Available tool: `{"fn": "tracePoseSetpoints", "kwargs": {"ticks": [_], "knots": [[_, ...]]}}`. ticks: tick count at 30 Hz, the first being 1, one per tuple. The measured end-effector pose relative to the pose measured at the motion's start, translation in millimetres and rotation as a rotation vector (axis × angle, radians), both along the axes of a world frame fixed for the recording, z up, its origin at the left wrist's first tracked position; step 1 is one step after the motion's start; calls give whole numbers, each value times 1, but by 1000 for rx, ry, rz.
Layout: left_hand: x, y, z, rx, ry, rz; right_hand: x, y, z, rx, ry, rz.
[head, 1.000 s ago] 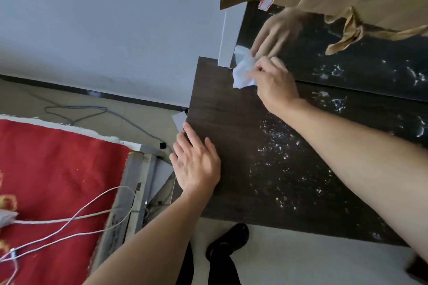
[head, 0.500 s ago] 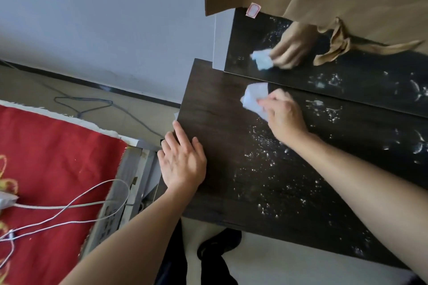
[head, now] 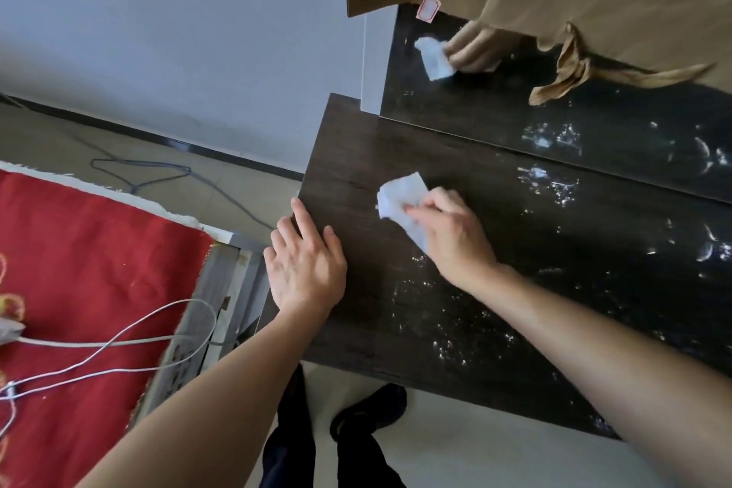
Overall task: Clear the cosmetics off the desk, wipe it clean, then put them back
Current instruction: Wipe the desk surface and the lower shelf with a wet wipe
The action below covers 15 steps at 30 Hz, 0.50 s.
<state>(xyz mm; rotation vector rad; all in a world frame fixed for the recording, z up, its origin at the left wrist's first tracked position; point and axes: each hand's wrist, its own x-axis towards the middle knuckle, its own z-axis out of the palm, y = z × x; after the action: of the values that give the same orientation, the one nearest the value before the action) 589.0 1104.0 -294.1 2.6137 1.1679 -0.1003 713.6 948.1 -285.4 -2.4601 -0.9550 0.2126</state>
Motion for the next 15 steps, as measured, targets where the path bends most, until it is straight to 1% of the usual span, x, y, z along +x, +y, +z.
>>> {"fn": "tracePoseSetpoints", "kwargs": {"ticks": [3,4,5,6,8,10,11,13,14,15], "knots": [[0,-1,2,-3,-12,-3,-67,-46,16,-22,202,232],[-1,-2,2,-3,-13,-2,-74,-54,21,-30,251,283],[-1,-2,3,-1,-15,-4,-69,-56,24,-19,266,284],[0,-2,3,1,-21,-6,-54,-52,27,1,242,231],[0,-2,3,1,-24,-8,-5,-35,26,35,129,49],[1,-2,1,-5,-18,-10,46,-19,20,-4,31,-130],[0,-2,1,-5,-17,-13,63,-15,14,-34,23,-201],[0,-1,0,-1,-20,-18,66,-16,3,-80,36,-293],[0,-1,0,-2,-23,-18,51,-19,0,-83,34,-290],[-1,-1,0,-5,-25,-18,27,-23,-1,-57,19,-240]]}}
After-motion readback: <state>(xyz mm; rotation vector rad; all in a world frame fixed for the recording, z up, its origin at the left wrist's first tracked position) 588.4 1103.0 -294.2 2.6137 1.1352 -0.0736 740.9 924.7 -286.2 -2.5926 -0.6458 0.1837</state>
